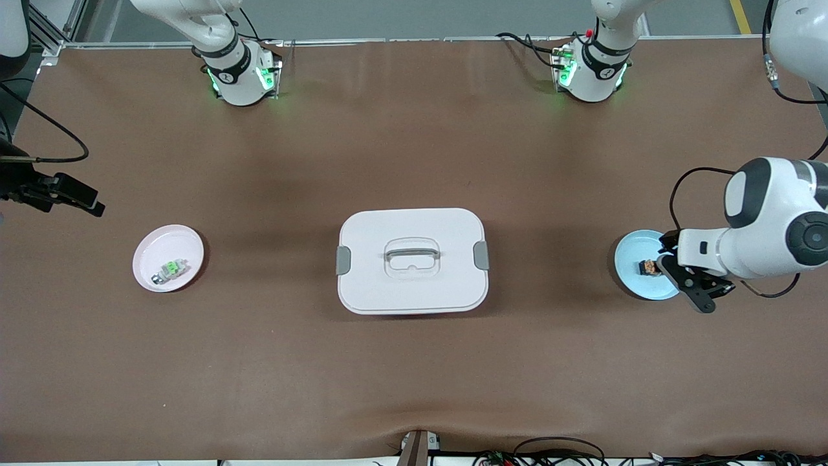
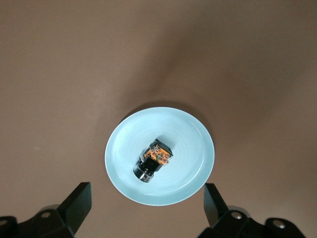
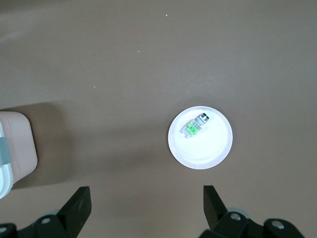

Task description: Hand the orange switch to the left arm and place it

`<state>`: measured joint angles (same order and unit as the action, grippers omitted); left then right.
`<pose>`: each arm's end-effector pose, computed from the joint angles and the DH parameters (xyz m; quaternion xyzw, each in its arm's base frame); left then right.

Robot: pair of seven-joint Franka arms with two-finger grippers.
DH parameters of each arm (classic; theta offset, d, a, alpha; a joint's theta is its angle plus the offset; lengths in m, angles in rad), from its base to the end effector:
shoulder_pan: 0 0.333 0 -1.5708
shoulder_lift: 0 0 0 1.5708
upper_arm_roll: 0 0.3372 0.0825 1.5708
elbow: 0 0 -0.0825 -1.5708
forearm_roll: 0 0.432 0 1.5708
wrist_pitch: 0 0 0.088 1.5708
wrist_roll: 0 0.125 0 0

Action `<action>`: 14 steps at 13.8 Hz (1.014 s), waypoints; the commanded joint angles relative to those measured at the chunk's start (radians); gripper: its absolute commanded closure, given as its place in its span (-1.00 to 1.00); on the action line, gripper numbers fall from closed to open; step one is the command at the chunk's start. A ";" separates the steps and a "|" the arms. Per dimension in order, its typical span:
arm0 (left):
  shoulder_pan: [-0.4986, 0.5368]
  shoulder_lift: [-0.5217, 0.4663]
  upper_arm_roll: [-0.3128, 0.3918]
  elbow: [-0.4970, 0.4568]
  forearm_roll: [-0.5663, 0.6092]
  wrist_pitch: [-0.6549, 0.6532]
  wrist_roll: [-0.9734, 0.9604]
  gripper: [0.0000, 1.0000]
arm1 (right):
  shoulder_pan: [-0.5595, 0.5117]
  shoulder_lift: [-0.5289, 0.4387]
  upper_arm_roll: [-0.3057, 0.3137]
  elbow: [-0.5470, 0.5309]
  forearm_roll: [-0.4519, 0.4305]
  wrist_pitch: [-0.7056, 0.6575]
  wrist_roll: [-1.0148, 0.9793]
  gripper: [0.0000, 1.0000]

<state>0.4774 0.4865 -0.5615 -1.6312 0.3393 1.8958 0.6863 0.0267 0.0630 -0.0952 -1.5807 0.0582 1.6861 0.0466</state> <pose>0.7047 0.0116 0.3396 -0.9048 0.4192 0.0743 0.0072 0.6327 -0.0351 0.5943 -0.9976 0.0601 -0.0216 0.0257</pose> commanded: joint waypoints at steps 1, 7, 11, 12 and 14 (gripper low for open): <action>-0.002 -0.067 -0.012 0.002 -0.023 -0.040 -0.158 -1.00 | -0.047 0.012 0.046 0.025 0.003 -0.017 -0.005 -1.00; 0.000 -0.175 -0.081 0.005 -0.038 -0.144 -0.551 -1.00 | -0.039 0.012 0.046 0.025 -0.014 -0.005 -0.005 -1.00; 0.001 -0.230 -0.078 0.046 -0.163 -0.225 -0.733 -1.00 | -0.045 0.006 0.040 0.054 -0.014 -0.011 0.004 -1.00; -0.002 -0.233 -0.081 0.071 -0.164 -0.263 -0.782 -1.00 | -0.045 0.001 0.042 0.053 -0.014 -0.017 0.006 -1.00; 0.000 -0.235 -0.103 0.103 -0.164 -0.320 -0.878 -1.00 | -0.048 -0.002 0.040 0.056 -0.006 -0.031 0.006 -1.00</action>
<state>0.4716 0.2591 -0.6429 -1.5642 0.1909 1.6316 -0.1144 -0.0022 0.0620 -0.0690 -1.5446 0.0571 1.6794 0.0471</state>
